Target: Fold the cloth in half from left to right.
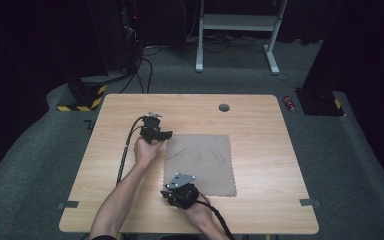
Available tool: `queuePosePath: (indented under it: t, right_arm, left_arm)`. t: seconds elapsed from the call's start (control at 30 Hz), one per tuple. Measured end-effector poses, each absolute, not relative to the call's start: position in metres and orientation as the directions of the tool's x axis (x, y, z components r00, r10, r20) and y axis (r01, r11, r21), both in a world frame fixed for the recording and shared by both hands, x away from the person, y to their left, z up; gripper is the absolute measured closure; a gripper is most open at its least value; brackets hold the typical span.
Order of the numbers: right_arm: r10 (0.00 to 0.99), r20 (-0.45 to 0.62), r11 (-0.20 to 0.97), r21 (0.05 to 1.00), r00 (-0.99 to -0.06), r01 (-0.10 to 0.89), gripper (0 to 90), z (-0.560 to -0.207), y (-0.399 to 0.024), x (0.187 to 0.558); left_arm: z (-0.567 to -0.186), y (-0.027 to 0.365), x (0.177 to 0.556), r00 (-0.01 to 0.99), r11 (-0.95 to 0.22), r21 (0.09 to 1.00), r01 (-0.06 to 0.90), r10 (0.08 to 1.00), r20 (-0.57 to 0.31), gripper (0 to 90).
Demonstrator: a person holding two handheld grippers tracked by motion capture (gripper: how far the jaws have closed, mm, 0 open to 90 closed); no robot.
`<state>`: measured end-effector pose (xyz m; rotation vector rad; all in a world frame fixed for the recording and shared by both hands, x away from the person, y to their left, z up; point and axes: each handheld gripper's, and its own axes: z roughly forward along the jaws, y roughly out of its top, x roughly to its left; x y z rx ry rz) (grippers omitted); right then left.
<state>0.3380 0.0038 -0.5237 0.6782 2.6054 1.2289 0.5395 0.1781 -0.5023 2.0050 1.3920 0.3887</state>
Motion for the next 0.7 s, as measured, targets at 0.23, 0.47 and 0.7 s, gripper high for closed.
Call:
queuePosePath:
  t: [0.23, 0.47, 0.7]
  right_arm:
    - [0.478, -0.003, 0.592, 0.74, -0.878, 0.32, 69.8, -0.525, 0.007, 0.335]
    - [0.479, -0.057, 0.616, 0.732, -0.876, 0.29, 76.7, -0.524, 0.011, 0.332]
    - [0.484, -0.086, 0.635, 0.72, -0.871, 0.282, 84.1, -0.523, 0.014, 0.328]
  left_arm:
    - [-0.51, 0.168, 0.546, 0.402, -0.268, 0.642, 0.718, 0.913, -0.068, 40.1]
    - [-0.51, 0.166, 0.543, 0.419, -0.313, 0.644, 0.699, 0.908, -0.014, 54.3]
    - [-0.51, 0.161, 0.542, 0.463, -0.346, 0.653, 0.673, 0.886, -0.008, 73.9]
